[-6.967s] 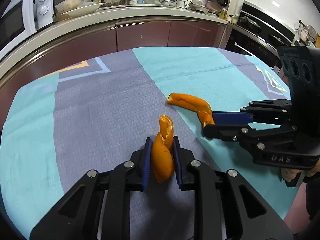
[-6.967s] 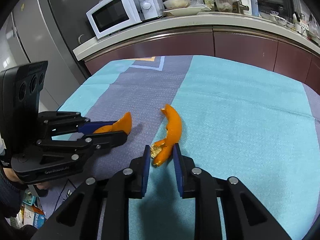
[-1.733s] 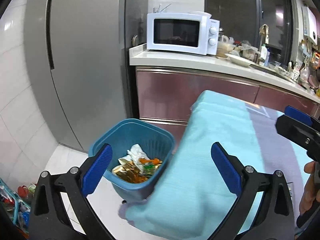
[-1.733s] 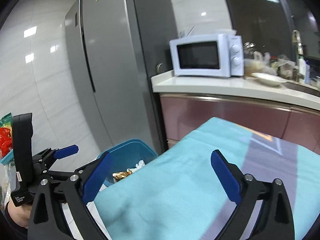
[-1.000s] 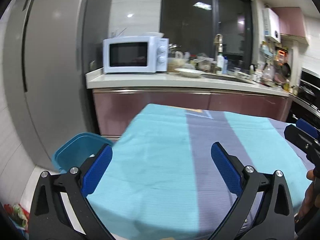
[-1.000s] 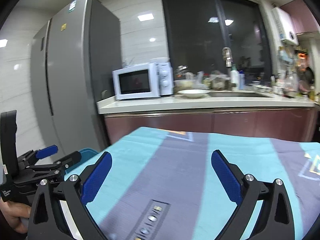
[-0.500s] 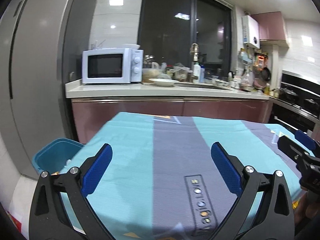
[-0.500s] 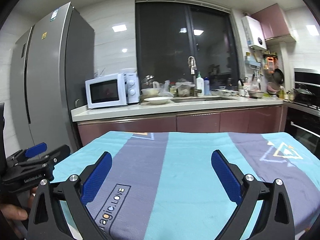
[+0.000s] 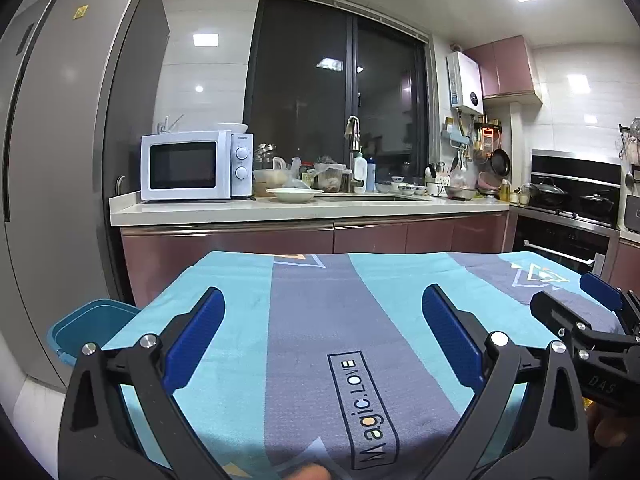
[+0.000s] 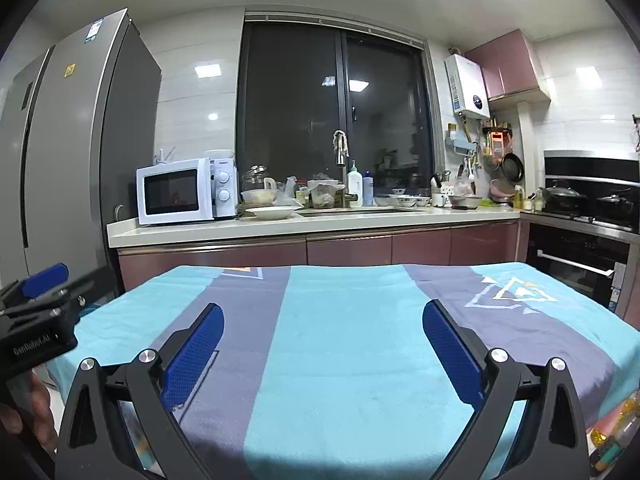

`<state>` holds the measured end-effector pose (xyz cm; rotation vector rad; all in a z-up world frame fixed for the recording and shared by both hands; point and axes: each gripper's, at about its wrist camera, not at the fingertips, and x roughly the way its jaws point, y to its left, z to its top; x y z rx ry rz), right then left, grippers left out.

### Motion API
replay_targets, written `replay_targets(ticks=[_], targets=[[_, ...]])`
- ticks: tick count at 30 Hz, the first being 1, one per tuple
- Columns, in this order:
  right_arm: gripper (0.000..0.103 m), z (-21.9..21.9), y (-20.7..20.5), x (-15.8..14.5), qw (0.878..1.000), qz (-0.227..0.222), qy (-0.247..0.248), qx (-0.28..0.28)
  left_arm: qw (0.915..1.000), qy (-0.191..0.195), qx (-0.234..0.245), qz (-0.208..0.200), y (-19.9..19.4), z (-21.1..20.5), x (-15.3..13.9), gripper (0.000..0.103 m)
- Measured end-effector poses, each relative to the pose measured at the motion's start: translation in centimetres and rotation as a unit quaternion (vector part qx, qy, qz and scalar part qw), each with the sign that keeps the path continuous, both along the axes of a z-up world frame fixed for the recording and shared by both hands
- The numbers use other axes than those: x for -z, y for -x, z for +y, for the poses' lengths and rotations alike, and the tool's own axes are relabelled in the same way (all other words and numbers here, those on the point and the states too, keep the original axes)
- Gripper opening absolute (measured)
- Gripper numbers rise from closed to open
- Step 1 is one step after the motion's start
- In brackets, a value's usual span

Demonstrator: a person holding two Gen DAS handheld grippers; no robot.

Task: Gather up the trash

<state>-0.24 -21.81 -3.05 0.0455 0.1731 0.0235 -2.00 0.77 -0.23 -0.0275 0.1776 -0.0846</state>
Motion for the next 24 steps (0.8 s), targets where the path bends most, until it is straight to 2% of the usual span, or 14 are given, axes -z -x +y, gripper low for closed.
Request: replay_targets(ticks=[6, 11, 18, 24], targets=[[0.096, -0.1, 1.2, 0.2, 1.0, -0.013, 0.007, 0.021, 1.0, 0.0, 0.002, 0.005, 0.9, 0.2, 1.3, 0.097], [0.096, 0.3, 1.7, 0.5, 0.999, -0.02, 0.015, 0.031, 0.9999, 0.0, 0.005, 0.013, 0.2, 0.7, 2.0, 0.097], [0.096, 0.1, 0.7, 0.7, 0.999, -0.007, 0.019, 0.037, 1.0, 0.004, -0.001, 0.003, -1.2, 1.1, 2.0, 0.097], [0.096, -0.4, -0.1, 1.2, 0.999, 0.003, 0.017, 0.046, 0.9999, 0.001, -0.003, 0.013, -2.2, 1.1, 2.4, 0.097]])
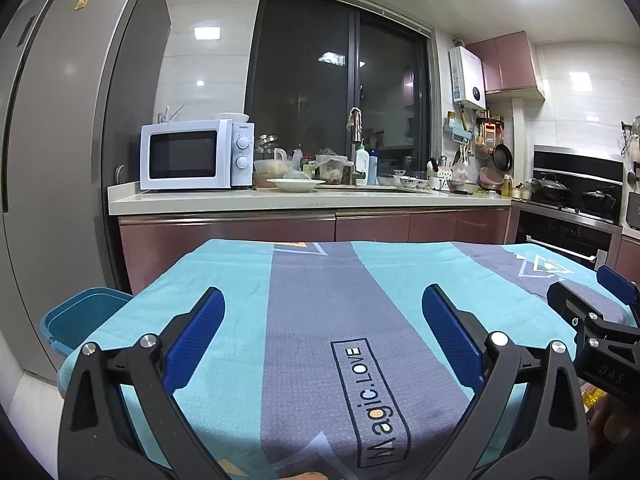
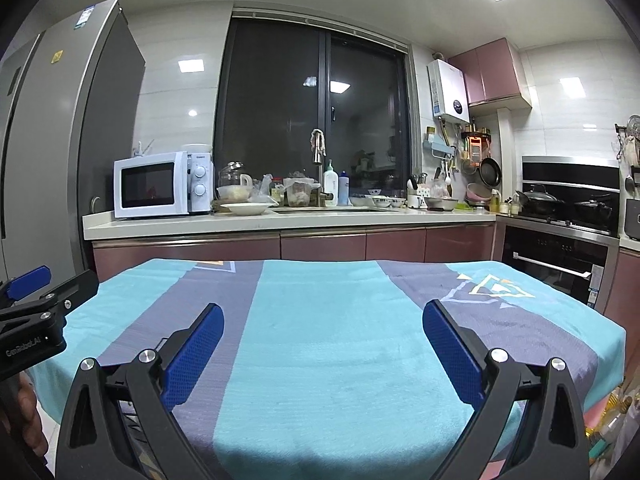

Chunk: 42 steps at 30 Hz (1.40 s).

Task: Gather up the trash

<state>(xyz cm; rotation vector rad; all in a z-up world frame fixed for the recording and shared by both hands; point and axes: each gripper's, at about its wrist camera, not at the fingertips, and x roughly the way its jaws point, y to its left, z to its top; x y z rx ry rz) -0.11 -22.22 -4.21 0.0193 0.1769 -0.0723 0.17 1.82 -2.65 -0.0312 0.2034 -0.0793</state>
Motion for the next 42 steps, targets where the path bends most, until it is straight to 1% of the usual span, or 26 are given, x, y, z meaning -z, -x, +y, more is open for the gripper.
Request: replay_targets(ticks=[8, 42], targets=[[0.096, 0.1, -0.9, 0.0, 1.0, 0.006, 0.007, 0.005, 1.0, -0.003, 0.003, 0.004, -1.4, 0.0, 0.0, 0.097], [0.096, 0.0, -0.8, -0.2, 1.0, 0.006, 0.013, 0.01, 0.9999, -0.008, 0.003, -0.013, -1.2, -0.2, 0.0, 0.097]])
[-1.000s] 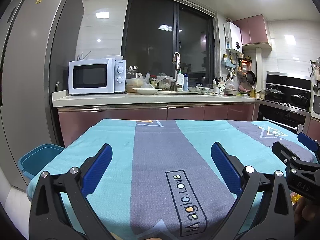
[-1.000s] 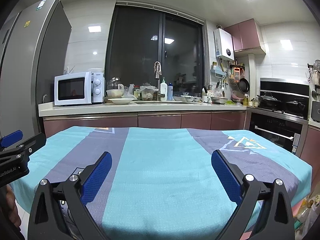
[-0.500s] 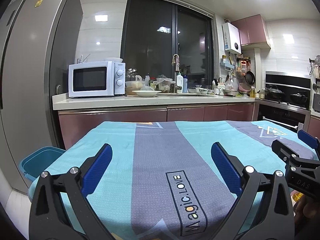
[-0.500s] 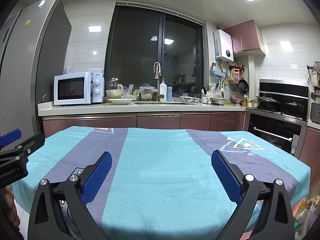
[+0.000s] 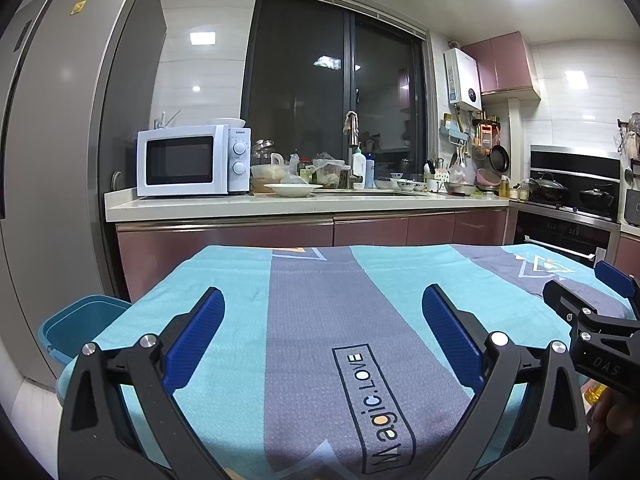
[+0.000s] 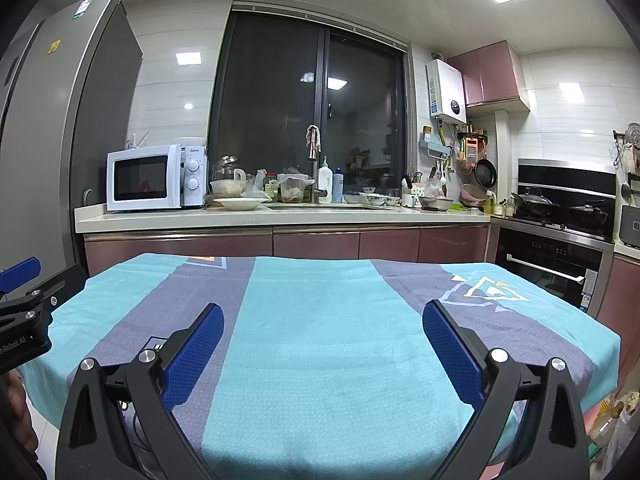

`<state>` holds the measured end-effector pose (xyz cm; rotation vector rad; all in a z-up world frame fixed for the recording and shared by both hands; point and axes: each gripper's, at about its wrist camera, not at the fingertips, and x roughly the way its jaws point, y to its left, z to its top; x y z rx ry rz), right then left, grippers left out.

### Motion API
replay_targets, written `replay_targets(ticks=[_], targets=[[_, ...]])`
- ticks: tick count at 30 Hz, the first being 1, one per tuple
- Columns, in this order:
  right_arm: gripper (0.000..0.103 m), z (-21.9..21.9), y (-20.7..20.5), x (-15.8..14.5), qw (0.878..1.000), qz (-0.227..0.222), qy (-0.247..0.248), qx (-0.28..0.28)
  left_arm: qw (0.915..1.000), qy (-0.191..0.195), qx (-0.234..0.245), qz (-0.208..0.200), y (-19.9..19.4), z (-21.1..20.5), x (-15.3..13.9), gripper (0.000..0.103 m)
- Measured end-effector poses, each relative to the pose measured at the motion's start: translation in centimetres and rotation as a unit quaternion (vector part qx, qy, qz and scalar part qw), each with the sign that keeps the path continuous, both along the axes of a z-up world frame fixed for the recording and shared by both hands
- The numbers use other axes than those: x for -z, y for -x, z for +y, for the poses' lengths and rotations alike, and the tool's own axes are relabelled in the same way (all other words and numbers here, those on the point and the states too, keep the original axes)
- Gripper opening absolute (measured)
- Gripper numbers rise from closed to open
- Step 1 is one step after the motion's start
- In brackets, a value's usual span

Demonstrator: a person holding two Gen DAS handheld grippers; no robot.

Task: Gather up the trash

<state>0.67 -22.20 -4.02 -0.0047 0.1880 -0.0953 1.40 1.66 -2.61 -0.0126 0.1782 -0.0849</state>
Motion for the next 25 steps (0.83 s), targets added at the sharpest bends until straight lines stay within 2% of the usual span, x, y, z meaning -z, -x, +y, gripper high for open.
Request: replay_targets(ticks=[18, 23, 25], targets=[[0.096, -0.1, -0.5, -0.1, 1.0, 0.004, 0.0, 0.0, 0.9999, 0.009, -0.001, -0.007, -0.2, 0.7, -0.3, 0.097], [0.096, -1.7, -1.8, -0.9, 1.0, 0.0, 0.012, 0.013, 0.9999, -0.004, 0.0, -0.01, -1.6, 1.3, -0.9, 0.098], [0.096, -3.1, -2.5, -1.7, 0.999, -0.012, 0.019, 0.031, 0.9994, -0.023, -0.011, -0.025, -3.1, 2.1, -1.9, 0.097]])
